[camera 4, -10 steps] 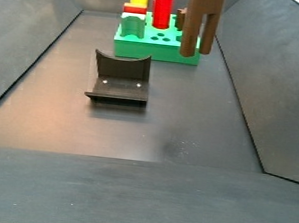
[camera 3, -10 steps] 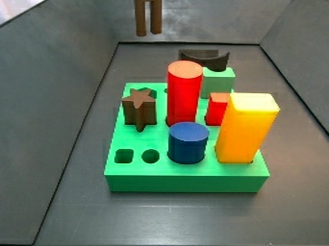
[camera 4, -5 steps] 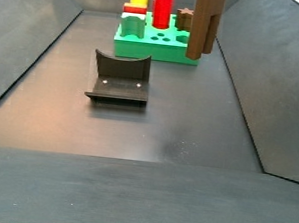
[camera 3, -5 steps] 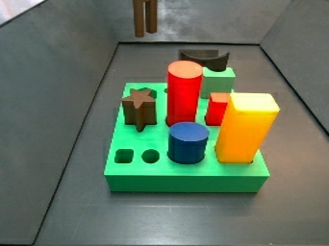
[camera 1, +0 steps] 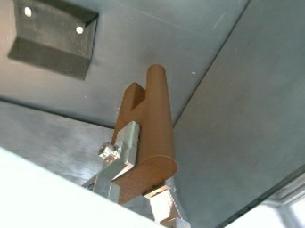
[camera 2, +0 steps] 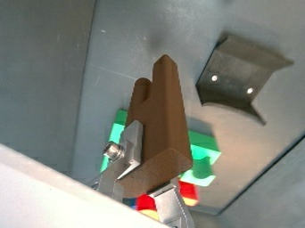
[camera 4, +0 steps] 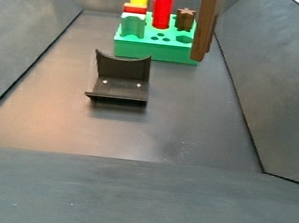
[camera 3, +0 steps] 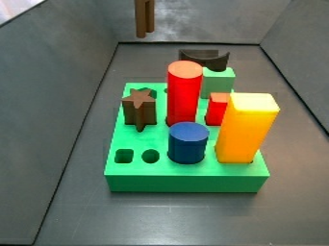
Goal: Pick up the square-circle object. Move up. Place the square-circle object on the fixture. Regrasp the square-circle object. Rotate the square-circle object. Move to above the board. Insert the square-circle object.
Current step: Rotate the square-circle object.
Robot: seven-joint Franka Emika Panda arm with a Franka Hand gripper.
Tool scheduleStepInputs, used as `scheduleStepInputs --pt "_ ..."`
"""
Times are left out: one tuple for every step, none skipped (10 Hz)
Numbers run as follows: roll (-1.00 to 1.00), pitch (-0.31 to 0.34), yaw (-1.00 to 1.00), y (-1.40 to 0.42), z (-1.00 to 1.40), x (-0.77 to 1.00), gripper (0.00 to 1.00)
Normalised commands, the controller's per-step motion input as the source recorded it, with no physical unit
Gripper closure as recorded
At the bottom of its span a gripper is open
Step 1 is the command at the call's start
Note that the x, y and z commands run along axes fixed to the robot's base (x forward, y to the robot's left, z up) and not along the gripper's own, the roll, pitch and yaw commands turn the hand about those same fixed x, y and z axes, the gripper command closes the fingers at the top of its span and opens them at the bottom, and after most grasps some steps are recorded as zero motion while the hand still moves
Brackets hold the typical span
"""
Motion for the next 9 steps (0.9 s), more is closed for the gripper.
scheduleStepInputs --pt "-0.08 -0.066 0.31 0.0 0.01 -0.03 1.0" --pt "-0.08 -0.066 0.22 0.0 0.01 -0.03 1.0" --pt "-0.05 -0.045 1.0 0.0 0.0 0.0 1.0" --pt "-0.05 -0.046 1.0 0.0 0.0 0.0 1.0" --pt "-0.07 -0.063 1.0 0.0 0.0 0.0 1.0" --pt "-0.07 -0.064 0.84 0.0 0.0 0.0 1.0" --pt "-0.07 -0.064 0.5 0.0 0.0 0.0 1.0" --pt "-0.07 -0.064 0.38 0.0 0.0 0.0 1.0" --pt "-0.27 -0.063 0.17 0.0 -1.0 0.0 1.0"
